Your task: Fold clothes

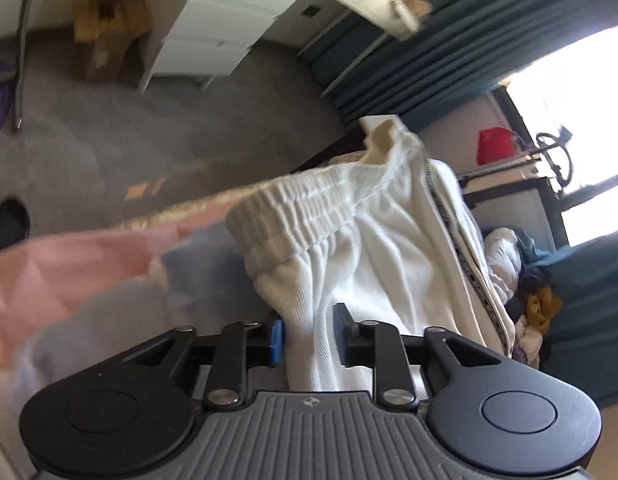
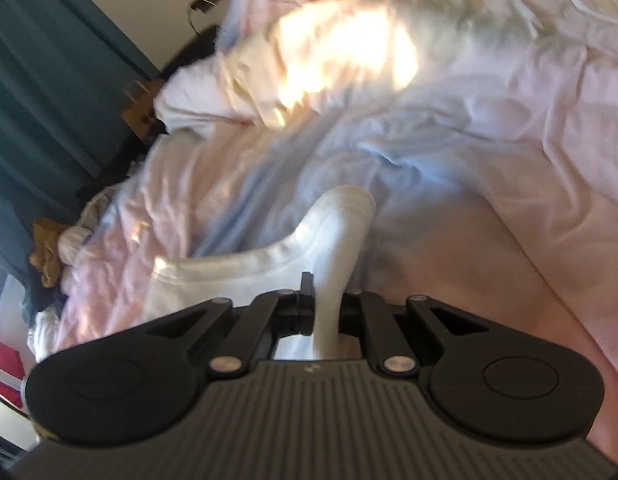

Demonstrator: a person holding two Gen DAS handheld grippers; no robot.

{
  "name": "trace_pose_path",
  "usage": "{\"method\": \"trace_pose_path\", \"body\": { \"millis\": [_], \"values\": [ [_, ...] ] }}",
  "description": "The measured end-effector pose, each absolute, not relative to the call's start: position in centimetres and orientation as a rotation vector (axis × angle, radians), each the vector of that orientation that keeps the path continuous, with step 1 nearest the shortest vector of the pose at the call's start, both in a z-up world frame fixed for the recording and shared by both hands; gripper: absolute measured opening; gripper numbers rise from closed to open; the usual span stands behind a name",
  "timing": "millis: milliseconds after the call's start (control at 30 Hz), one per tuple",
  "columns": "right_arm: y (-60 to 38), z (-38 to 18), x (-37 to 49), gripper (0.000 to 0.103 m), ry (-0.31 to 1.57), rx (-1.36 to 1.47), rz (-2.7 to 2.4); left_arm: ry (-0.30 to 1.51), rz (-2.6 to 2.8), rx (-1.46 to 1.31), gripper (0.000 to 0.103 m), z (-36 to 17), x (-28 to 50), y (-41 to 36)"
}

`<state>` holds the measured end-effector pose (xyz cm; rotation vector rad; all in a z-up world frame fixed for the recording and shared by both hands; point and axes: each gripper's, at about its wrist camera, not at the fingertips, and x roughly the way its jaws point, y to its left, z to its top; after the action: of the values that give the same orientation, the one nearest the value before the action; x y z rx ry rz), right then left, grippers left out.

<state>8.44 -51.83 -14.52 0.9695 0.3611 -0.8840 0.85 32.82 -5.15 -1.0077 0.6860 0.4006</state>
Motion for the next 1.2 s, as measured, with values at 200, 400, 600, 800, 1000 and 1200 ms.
{"method": "trace_pose_path", "body": {
  "millis": [200, 400, 600, 800, 1000, 1200],
  "values": [
    [-50.9, -12.5, 7.9, 0.051, 0.319, 0.883, -0.928, 0.631, 0.349, -0.762, 0.057, -0.8, 0.1, 29.8],
    [-49.6, -10.0, 7.5, 0.073, 0.250, 0.753, -0.939, 0.530, 0.270, -0.529, 0.081, 2.9, 0.5, 24.1],
    [-45.7, -6.2, 7.6, 0.073, 0.172, 0.636, -0.685, 0.500, 0.148, -0.330, 0.083, 3.4, 3.0, 16.5],
    [-41.2, -3.9, 7.0, 0.073, 0.185, 0.537, -0.343, 0.501, -0.007, -0.205, 0.083, 0.8, 7.2, 8.7],
    [-37.1, -3.5, 7.6, 0.073, 0.213, 0.427, -0.131, 0.481, -0.109, -0.143, 0.083, -0.9, 10.6, 2.5],
    [-32.8, -4.4, 9.5, 0.073, 0.243, 0.384, 0.016, 0.481, -0.167, -0.105, 0.083, -4.4, 13.3, 0.1]
  ]
}}
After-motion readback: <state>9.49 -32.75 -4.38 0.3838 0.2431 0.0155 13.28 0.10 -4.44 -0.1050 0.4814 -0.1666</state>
